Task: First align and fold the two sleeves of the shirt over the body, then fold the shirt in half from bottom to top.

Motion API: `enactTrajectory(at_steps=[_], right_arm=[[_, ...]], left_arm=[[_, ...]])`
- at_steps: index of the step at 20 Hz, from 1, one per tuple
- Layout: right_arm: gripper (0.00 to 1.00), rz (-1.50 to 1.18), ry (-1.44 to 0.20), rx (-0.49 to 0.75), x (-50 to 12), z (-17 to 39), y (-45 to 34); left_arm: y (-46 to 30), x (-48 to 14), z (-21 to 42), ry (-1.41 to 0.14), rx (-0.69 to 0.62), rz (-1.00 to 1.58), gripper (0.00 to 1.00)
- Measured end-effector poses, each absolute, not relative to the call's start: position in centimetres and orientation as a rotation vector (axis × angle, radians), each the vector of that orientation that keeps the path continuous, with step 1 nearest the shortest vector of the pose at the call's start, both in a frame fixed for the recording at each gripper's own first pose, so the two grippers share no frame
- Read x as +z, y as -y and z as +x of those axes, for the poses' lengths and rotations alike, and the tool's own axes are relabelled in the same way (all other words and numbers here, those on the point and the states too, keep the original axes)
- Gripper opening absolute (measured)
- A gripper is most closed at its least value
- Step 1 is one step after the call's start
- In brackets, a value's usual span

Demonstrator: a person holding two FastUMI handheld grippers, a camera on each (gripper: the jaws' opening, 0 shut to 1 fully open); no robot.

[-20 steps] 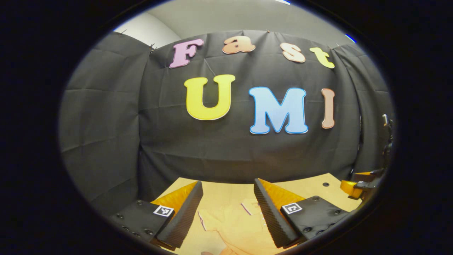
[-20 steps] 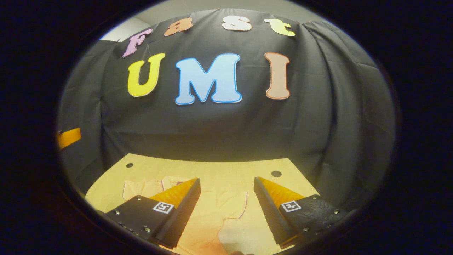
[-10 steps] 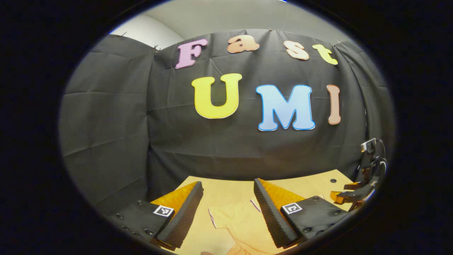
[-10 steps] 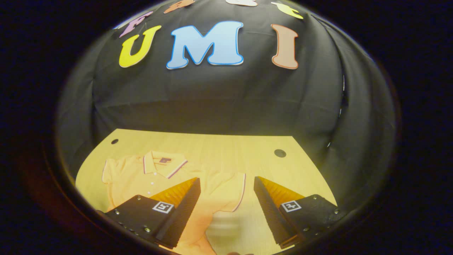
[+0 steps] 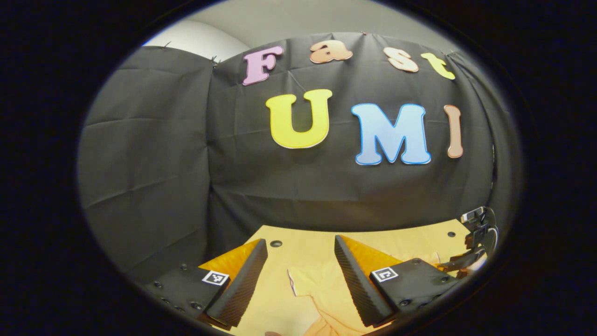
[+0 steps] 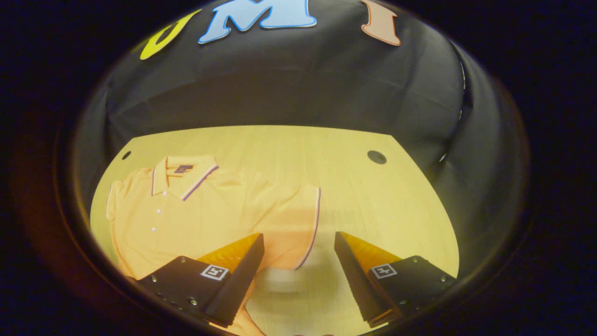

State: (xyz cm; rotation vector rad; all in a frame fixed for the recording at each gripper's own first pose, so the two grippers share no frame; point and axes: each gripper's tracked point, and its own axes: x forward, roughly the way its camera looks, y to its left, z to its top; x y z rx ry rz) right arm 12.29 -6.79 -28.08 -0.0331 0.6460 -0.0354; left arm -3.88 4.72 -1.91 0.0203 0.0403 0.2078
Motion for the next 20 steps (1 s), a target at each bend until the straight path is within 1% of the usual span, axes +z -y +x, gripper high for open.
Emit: enactTrajectory(at_steps=[3,4,5,6,7,9,10,11,12,13,14,15,16,17,18,19,20], right_arm=[[0.95,-0.015,-0.695,-0.042,-30.0,12.6,7.1],[0.95,-0.006,-0.711,-0.044,-30.5,12.6,7.1],[0.95,0.004,-0.723,-0.043,-30.9,12.6,7.2],[0.95,0.007,-0.738,-0.041,-31.3,12.4,7.2],[0.91,0.017,-0.753,-0.028,-32.0,12.3,6.8],[0.79,0.062,-0.751,0.001,-32.2,12.6,5.8],[0.61,0.069,-0.755,-0.001,-32.1,12.6,5.9],[0.6,0.071,-0.75,0.011,-32.2,12.6,5.8],[0.5,0.075,-0.753,0.017,-32.1,12.4,5.7],[0.34,0.077,-0.754,0.02,-32.2,12.5,5.6],[0.3,0.072,-0.758,0.024,-32.2,12.6,5.6],[0.3,0.077,-0.755,0.026,-32.0,12.7,5.4],[0.05,0.084,-0.762,0.012,-32.2,12.8,5.4],[0.05,0.084,-0.76,0.008,-31.9,12.8,5.4],[0.01,0.085,-0.765,0.003,-32.2,13.2,5.4],[0.0,0.08,-0.767,0.003,-31.8,12.8,5.4],[0.0,0.077,-0.768,0.006,-31.6,12.9,5.4]], left_arm=[[-4.8,-2.3,-3.7,-0.051,0.22,0.021,0.98],[-4.9,-2.3,-3.5,-0.053,0.224,0.023,0.95],[-4.9,-2.3,-3.4,-0.055,0.224,0.025,0.98],[-4.7,-2.4,-3.4,-0.058,0.224,0.027,0.98],[-4.6,-2.4,-3.2,-0.06,0.224,0.029,0.98],[-4.3,-2.4,-3.1,-0.063,0.221,0.032,0.98],[-4.2,-2.5,-3.0,-0.065,0.218,0.033,0.98],[-3.9,-2.5,-2.9,-0.066,0.215,0.032,0.98],[-3.7,-2.4,-2.8,-0.065,0.209,0.029,0.98],[-3.4,-2.5,-2.7,-0.067,0.204,0.026,0.98],[-3.2,-2.5,-2.7,-0.07,0.202,0.026,0.98],[-3.0,-2.6,-2.7,-0.071,0.201,0.027,0.98],[-3.1,-2.6,-2.9,-0.07,0.2,0.029,0.98],[-3.1,-2.5,-3.0,-0.071,0.201,0.031,0.98],[-3.0,-2.4,-3.1,-0.071,0.2,0.033,0.98],[-3.0,-2.5,-3.1,-0.071,0.2,0.033,0.95],[-3.0,-2.6,-3.2,-0.071,0.201,0.034,0.95]])
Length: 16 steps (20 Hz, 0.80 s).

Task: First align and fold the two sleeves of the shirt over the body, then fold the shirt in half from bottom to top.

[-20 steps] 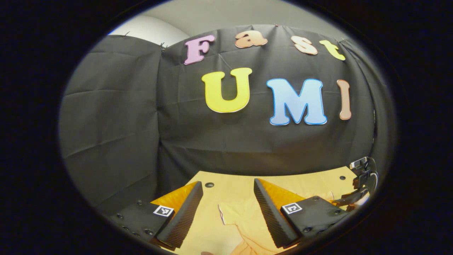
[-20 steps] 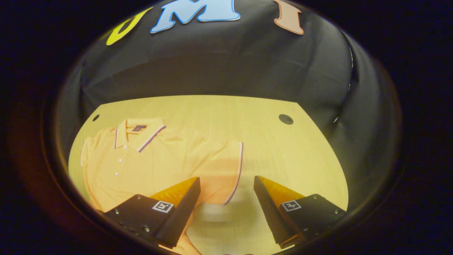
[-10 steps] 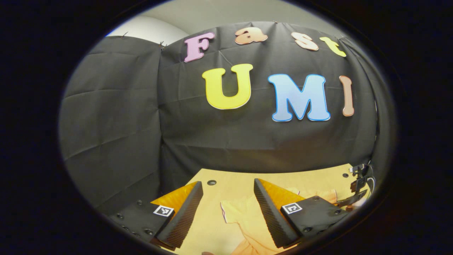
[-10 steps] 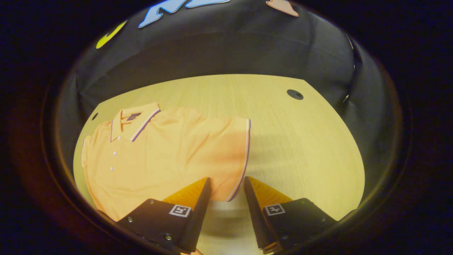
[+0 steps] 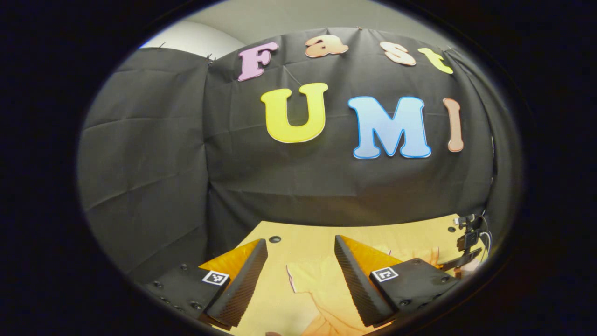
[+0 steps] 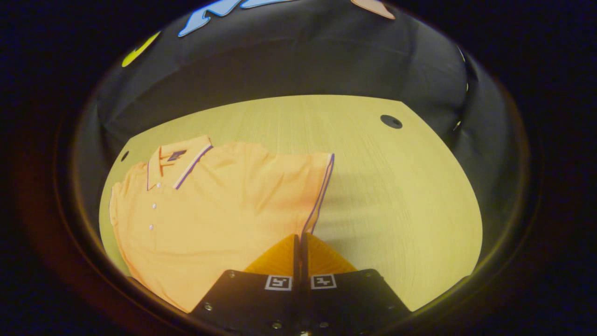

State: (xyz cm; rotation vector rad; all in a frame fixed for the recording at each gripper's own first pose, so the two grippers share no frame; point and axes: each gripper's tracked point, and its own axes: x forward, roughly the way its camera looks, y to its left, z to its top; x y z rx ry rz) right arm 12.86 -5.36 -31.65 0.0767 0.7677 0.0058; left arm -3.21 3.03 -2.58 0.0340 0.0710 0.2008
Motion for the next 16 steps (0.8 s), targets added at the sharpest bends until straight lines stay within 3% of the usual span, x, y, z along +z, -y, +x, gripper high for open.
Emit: enactTrajectory(at_steps=[1,8,16], right_arm=[[0.04,0.075,-0.772,0.006,-31.7,12.9,5.3],[0.0,0.036,-0.664,0.069,-26.7,14.3,2.7],[0.0,-0.08,-0.606,0.262,-24.2,14.4,-7.3]], left_arm=[[-3.1,-2.6,-3.3,-0.071,0.202,0.034,0.95],[-3.8,-3.0,-4.1,-0.073,0.208,0.029,0.98],[-6.5,-3.4,-6.1,-0.073,0.26,0.026,0.98]])
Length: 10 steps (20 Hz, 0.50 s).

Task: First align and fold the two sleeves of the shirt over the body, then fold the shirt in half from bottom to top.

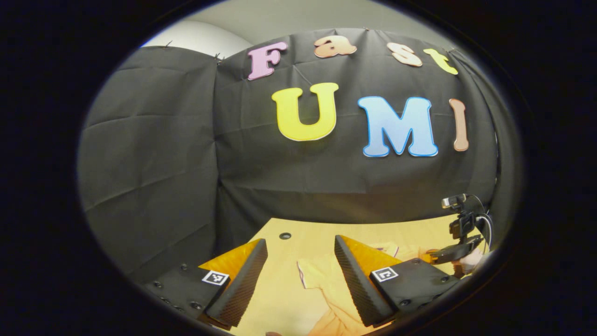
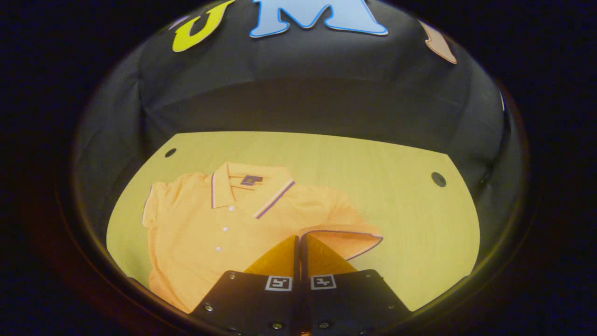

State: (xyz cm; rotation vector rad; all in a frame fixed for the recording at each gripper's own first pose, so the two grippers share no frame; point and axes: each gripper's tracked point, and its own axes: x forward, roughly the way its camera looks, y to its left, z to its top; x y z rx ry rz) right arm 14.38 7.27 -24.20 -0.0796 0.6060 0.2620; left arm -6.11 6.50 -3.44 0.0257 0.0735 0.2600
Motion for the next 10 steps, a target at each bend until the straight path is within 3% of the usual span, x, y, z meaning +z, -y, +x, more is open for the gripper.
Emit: enactTrajectory(at_steps=[10], right_arm=[[0.0,-0.261,-0.705,0.418,-29.0,12.3,-14.9]], left_arm=[[-10.1,-4.9,-9.4,-0.101,0.333,0.019,0.98]])
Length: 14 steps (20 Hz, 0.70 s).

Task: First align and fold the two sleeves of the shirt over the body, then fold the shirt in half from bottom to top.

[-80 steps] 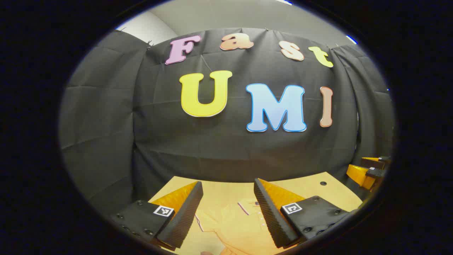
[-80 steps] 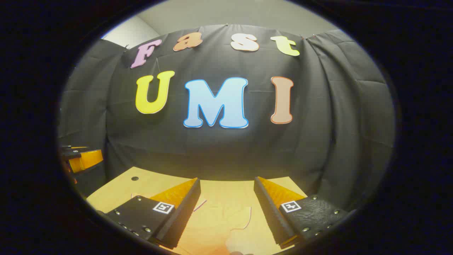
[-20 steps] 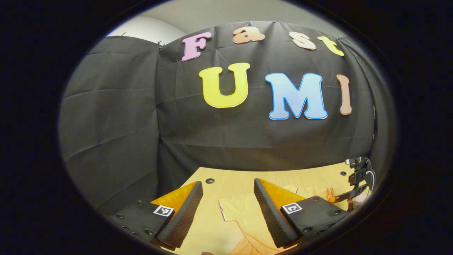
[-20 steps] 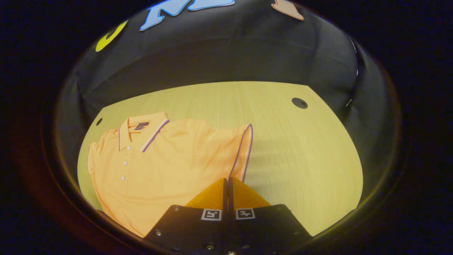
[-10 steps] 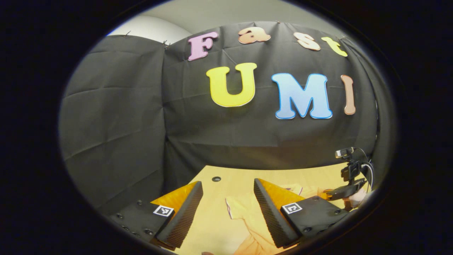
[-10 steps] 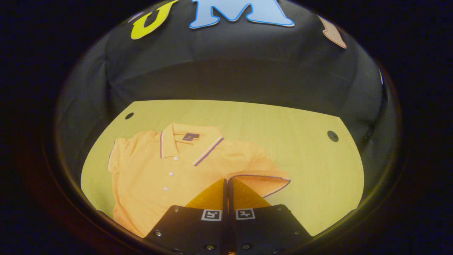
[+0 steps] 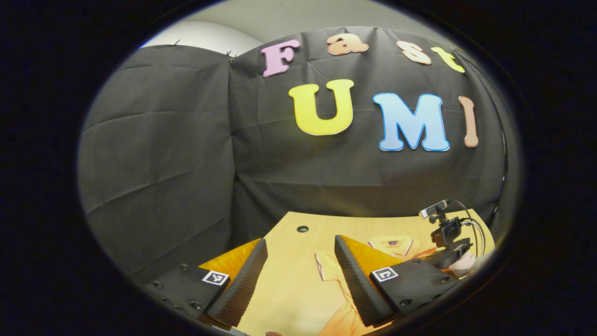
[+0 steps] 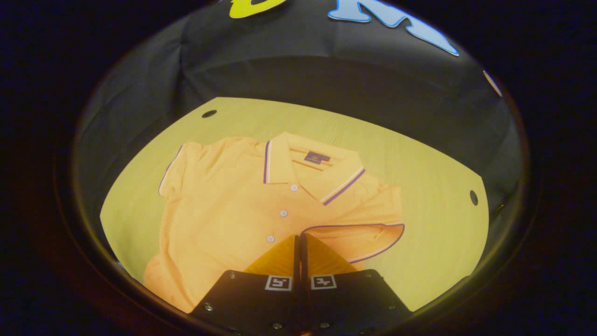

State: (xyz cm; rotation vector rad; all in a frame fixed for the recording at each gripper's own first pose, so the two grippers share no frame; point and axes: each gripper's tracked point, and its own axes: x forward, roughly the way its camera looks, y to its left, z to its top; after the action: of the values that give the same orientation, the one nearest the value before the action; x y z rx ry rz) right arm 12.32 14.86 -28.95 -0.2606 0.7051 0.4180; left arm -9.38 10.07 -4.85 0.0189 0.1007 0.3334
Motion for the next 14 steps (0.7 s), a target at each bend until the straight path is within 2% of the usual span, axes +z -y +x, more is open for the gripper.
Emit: enactTrajectory(at_steps=[1,2,4,5,6,14], right_arm=[[0.02,-0.266,-0.723,0.426,-29.4,12.1,-15.1],[0.1,-0.267,-0.731,0.429,-29.4,11.8,-15.2],[0.14,-0.267,-0.718,0.424,-29.1,12.0,-15.2],[0.27,-0.267,-0.71,0.417,-28.8,11.9,-15.1],[0.35,-0.267,-0.7,0.407,-28.4,11.9,-14.8],[0.35,-0.212,-0.592,0.363,-23.0,10.0,-12.4]], left_arm=[[-10.2,-5.0,-9.4,-0.103,0.334,0.017,0.98],[-10.3,-5.1,-9.6,-0.106,0.334,0.016,0.98],[-10.4,-5.5,-9.5,-0.111,0.325,0.016,0.98],[-10.3,-5.6,-9.3,-0.114,0.319,0.016,0.98],[-10.2,-6.0,-9.0,-0.118,0.308,0.015,0.98],[-9.5,-10.4,-3.5,-0.184,0.21,0.004,0.98]])
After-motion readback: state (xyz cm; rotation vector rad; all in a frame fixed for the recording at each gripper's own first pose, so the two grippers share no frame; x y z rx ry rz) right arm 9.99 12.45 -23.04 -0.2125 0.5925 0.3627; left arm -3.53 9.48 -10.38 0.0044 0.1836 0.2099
